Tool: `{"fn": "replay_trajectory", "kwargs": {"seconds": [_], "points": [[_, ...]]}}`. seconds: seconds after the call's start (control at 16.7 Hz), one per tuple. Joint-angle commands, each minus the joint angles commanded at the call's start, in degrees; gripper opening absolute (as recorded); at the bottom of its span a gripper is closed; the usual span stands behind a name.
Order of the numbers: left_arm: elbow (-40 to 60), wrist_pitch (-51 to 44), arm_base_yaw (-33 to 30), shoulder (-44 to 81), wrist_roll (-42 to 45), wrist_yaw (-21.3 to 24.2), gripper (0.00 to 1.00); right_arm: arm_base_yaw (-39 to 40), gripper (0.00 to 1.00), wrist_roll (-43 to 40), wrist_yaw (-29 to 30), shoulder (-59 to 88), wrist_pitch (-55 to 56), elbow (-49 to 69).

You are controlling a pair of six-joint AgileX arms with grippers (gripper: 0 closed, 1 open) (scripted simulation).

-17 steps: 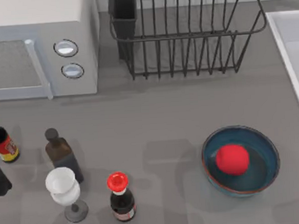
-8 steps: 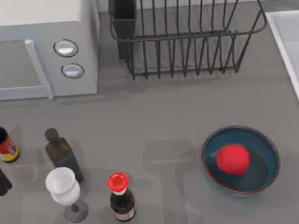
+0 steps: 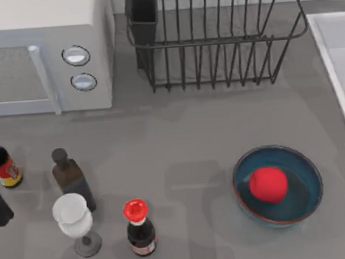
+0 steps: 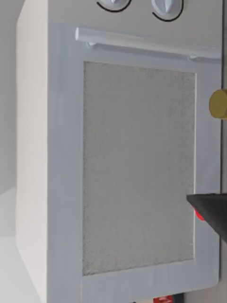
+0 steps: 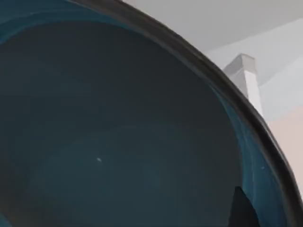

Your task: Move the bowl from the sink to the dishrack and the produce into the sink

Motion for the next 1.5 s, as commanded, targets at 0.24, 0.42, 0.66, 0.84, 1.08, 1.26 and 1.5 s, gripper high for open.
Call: {"fn": "replay_trajectory", "kwargs": {"seconds": [0.24, 0.42, 0.66, 0.84, 1.08, 1.26, 1.5], "points": [[0.0, 0.0, 0.0, 0.0, 0.0, 0.0, 1.0, 19.75, 0.0, 8.85, 10.76, 0.78, 21.33, -1.14], [0.0, 0.0, 0.0, 0.0, 0.0, 0.0, 1.0, 28.46, 0.0, 13.11, 16.86, 0.44, 31.74, -2.01], [0.0, 0.0, 0.0, 0.0, 0.0, 0.0, 1.0, 32.27, 0.0, 15.3, 20.48, -0.15, 37.26, -2.68], [0.0, 0.0, 0.0, 0.0, 0.0, 0.0, 1.0, 32.27, 0.0, 15.3, 20.48, -0.15, 37.26, -2.68], [0.0, 0.0, 0.0, 0.0, 0.0, 0.0, 1.0, 31.58, 0.0, 15.32, 19.85, 1.41, 39.21, -3.43], [0.0, 0.0, 0.0, 0.0, 0.0, 0.0, 1.0, 30.16, 0.0, 15.24, 18.5, 5.42, 45.94, -6.29], [0.0, 0.0, 0.0, 0.0, 0.0, 0.0, 1.0, 27.45, 0.0, 15.26, 15.81, 12.47, 59.35, -12.02]]}}
